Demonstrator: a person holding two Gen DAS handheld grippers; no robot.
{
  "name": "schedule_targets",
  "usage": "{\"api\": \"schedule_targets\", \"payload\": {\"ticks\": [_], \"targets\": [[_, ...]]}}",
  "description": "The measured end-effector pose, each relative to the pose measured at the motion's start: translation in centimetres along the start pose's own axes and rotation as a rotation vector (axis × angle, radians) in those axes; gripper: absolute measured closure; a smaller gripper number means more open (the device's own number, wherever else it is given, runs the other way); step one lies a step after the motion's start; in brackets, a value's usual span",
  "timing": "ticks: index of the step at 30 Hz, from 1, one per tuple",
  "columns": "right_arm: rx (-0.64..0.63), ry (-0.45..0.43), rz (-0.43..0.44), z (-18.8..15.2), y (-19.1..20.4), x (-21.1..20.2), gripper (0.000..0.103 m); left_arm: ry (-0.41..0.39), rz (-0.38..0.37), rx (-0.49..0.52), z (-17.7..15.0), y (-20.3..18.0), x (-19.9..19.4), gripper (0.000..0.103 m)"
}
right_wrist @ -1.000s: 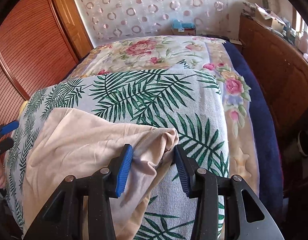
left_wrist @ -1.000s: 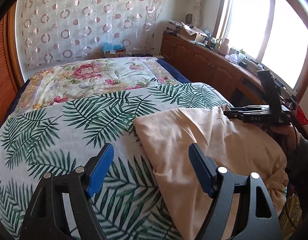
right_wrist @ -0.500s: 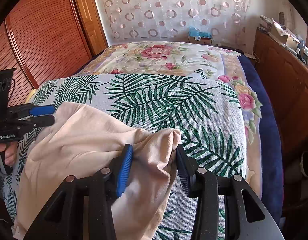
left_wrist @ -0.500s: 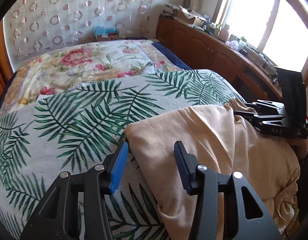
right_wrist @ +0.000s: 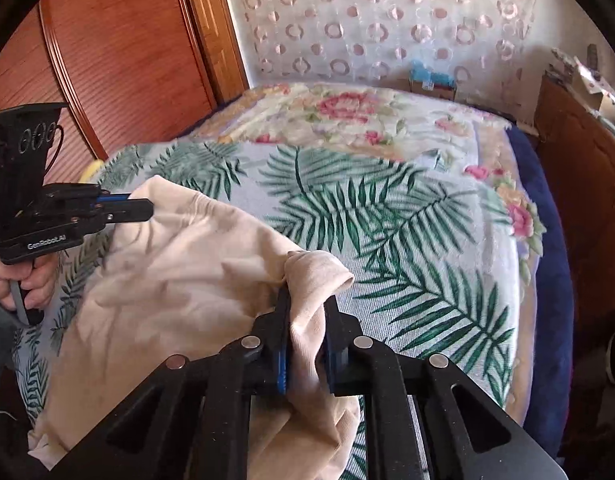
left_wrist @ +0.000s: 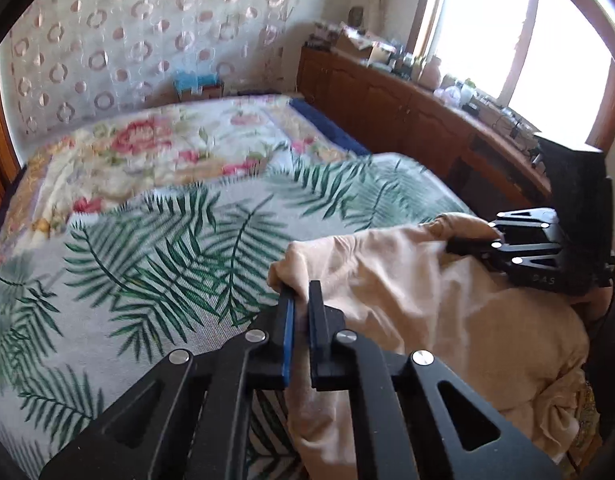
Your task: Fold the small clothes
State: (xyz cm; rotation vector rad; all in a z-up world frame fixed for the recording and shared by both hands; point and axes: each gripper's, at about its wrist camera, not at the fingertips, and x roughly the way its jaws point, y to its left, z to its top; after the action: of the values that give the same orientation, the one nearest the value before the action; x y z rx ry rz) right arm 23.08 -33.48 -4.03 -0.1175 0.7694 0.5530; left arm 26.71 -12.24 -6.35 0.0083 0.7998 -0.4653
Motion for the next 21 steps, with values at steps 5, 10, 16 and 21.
{"api": "schedule_targets", "payload": {"ticks": [5,10,16,21], "targets": [[-0.007,-0.16,-0.042,0.7,1.9,-5.6,0.091,-0.164,-0.02,0.024,1.2,-2.1,-8.0,0.097],[-0.035,-0.349,-0.065,2.3,5.2,-14.0,0.091,-0.319,-0.033,0.069,2.2,-4.8,-16.7,0.097],[-0.124,-0.544,-0.091,2.9,11.5,-24.9,0.091,-0.492,-0.02,0.114,2.6,-7.6,-27.6,0.097],[-0.202,-0.647,-0.112,3.1,16.7,-31.3,0.091,-0.604,0.004,0.154,2.4,-8.9,-35.1,0.097]]}}
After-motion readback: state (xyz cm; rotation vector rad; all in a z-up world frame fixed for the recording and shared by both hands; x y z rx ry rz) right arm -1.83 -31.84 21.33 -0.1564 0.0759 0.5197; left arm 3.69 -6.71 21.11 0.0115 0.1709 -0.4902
